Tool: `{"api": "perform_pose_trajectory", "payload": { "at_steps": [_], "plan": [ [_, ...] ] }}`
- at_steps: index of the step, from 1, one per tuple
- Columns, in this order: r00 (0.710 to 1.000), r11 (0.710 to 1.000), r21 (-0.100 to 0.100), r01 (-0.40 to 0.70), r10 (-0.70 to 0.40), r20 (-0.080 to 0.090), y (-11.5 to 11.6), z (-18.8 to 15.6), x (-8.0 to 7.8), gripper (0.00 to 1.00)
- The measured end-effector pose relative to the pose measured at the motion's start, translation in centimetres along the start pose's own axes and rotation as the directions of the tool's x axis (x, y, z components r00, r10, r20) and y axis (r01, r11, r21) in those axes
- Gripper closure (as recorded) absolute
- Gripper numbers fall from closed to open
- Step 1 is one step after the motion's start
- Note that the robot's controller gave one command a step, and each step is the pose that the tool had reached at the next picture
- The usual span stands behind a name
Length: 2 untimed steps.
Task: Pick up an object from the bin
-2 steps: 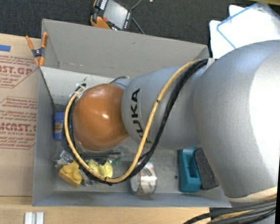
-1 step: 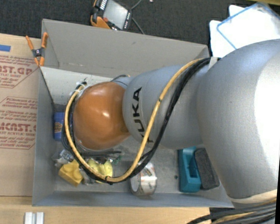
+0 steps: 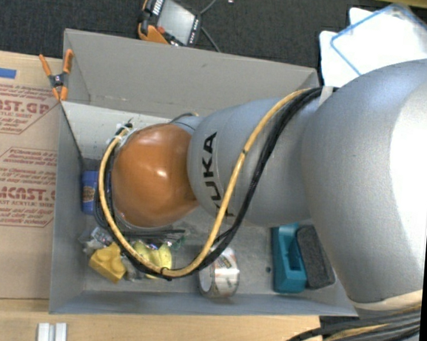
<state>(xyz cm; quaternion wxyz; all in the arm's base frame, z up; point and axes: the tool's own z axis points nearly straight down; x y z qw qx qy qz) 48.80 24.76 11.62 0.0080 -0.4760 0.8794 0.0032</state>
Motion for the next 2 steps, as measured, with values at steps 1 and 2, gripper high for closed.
{"api": "perform_pose_trajectory", "payload": {
  "at_steps": [1, 2],
  "plan": [
    [1.0, 1.0, 0.0, -0.001, 0.001, 0.001, 0.0, -0.3, 0.0, 1.0],
    [1.0, 1.0, -0.006, -0.001, 0.001, -0.008, 0.2, -3.1, 0.1, 1.0]
  ]
}}
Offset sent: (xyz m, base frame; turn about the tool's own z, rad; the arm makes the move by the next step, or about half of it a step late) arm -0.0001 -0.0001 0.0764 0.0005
